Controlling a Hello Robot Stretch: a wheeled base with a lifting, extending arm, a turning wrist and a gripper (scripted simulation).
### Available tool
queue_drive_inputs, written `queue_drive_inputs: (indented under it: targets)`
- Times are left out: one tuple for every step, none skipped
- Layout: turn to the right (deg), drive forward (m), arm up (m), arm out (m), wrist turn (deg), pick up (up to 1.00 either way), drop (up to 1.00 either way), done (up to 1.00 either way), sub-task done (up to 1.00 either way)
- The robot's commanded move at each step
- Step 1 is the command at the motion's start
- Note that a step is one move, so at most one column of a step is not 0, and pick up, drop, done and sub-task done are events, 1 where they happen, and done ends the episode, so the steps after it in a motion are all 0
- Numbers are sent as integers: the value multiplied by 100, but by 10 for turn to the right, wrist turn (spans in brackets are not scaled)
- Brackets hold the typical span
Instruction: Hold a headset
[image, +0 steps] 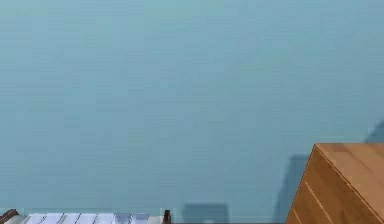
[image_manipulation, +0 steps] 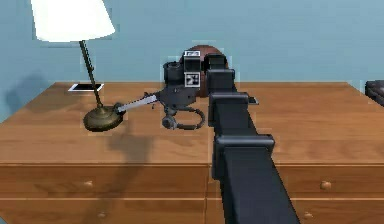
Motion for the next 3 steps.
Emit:
queue_drive_inputs:
  targets:
    - [0, 0, 0, 0, 450, 0, 0, 0, 0]
    - [0, 0, -10, 0, 0, 0, 0, 0, 0]
    - [0, 0, 0, 0, 0, 100, 0, 0, 0]
